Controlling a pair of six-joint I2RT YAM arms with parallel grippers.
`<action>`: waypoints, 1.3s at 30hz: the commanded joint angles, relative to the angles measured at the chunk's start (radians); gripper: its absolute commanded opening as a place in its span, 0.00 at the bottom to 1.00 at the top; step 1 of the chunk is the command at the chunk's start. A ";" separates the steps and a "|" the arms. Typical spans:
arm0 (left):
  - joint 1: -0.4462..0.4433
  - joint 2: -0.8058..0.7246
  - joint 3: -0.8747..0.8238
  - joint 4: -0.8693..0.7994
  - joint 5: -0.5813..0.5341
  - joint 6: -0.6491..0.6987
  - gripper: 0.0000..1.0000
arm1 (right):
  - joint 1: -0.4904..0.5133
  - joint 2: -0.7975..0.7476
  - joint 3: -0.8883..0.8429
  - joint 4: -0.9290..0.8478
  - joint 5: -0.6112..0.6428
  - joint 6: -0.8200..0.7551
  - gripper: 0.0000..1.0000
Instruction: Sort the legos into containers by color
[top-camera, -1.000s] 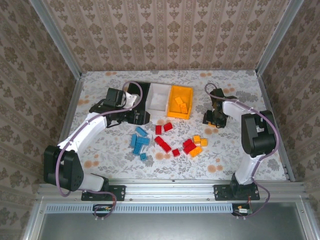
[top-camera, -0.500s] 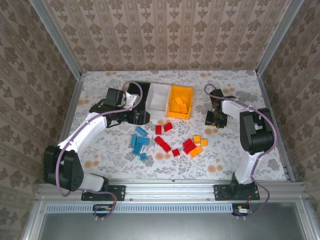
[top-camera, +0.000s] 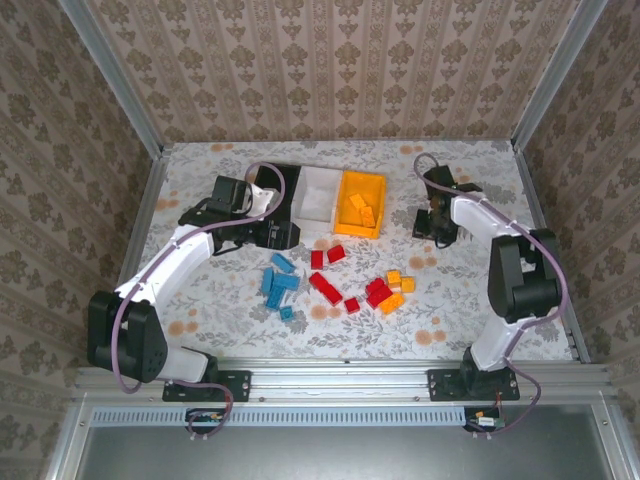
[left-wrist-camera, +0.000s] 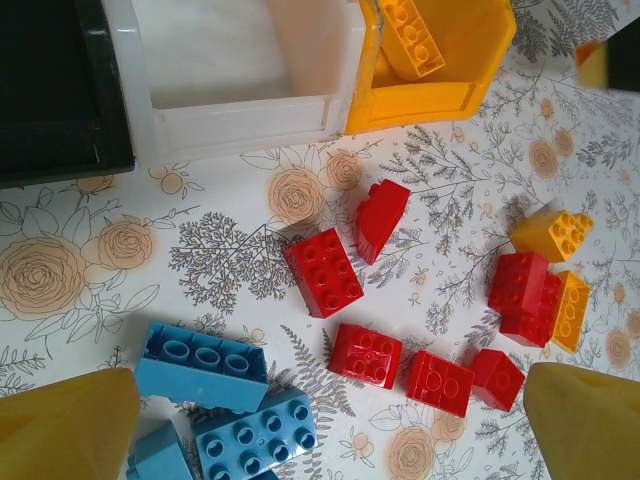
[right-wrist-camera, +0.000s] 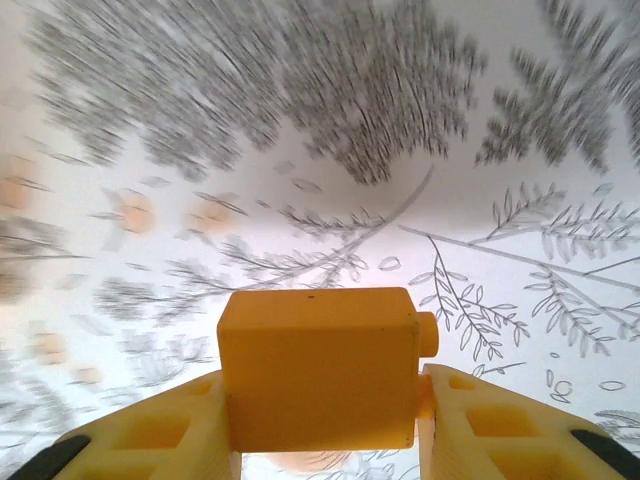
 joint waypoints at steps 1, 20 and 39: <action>-0.004 -0.013 0.007 -0.002 0.021 0.023 1.00 | 0.051 -0.070 0.106 -0.065 -0.029 0.022 0.40; -0.015 -0.010 0.010 -0.021 -0.012 0.041 1.00 | 0.263 0.430 0.757 -0.229 -0.077 0.022 0.57; -0.248 0.081 0.046 -0.083 -0.212 0.098 0.99 | 0.233 -0.076 0.080 -0.020 -0.084 0.035 0.71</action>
